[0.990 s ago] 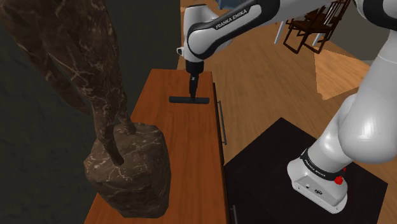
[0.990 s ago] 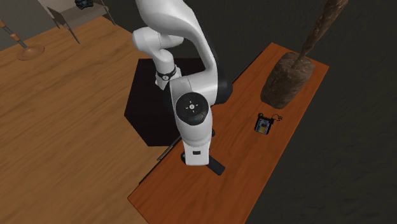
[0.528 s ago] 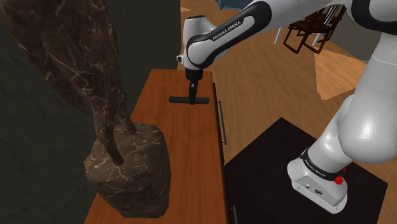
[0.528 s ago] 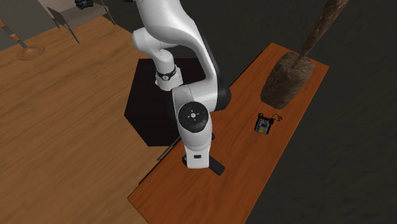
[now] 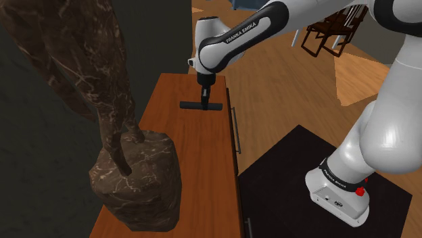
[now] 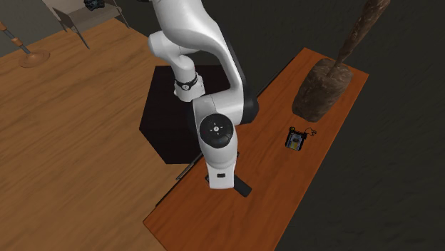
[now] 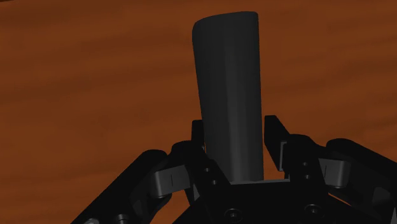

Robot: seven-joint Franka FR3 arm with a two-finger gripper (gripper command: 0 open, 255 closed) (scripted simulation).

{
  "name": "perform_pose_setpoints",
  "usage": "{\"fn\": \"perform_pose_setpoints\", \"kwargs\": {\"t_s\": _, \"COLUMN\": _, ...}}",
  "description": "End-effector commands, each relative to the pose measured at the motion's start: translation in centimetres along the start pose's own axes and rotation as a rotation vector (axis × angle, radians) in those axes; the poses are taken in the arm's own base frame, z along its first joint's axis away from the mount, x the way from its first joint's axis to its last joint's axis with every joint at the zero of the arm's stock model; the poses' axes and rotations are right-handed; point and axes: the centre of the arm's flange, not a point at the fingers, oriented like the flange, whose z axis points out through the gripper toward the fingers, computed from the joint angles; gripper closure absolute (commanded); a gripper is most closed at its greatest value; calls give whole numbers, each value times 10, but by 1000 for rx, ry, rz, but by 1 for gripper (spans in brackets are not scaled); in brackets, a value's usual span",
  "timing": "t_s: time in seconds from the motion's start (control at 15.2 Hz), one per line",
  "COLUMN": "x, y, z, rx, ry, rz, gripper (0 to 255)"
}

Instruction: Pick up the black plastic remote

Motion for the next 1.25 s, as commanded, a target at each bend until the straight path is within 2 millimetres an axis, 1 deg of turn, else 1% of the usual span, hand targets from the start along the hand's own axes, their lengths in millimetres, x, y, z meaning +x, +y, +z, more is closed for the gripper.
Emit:
{"fn": "perform_pose_setpoints", "kwargs": {"t_s": 0.0, "x": 0, "y": -1, "z": 1, "rx": 2, "ry": -3, "rz": -1, "gripper": 255}}
{"fn": "perform_pose_setpoints", "kwargs": {"t_s": 0.07, "x": 0, "y": 0, "z": 2, "rx": 2, "ry": -3, "rz": -1, "gripper": 255}}
{"fn": "perform_pose_setpoints", "kwargs": {"t_s": 1.06, "x": 0, "y": -6, "z": -77, "rx": 2, "ry": -3, "rz": -1, "gripper": 255}}
{"fn": "perform_pose_setpoints", "kwargs": {"t_s": 1.19, "x": 0, "y": -6, "z": -78, "rx": 2, "ry": -3, "rz": -1, "gripper": 255}}
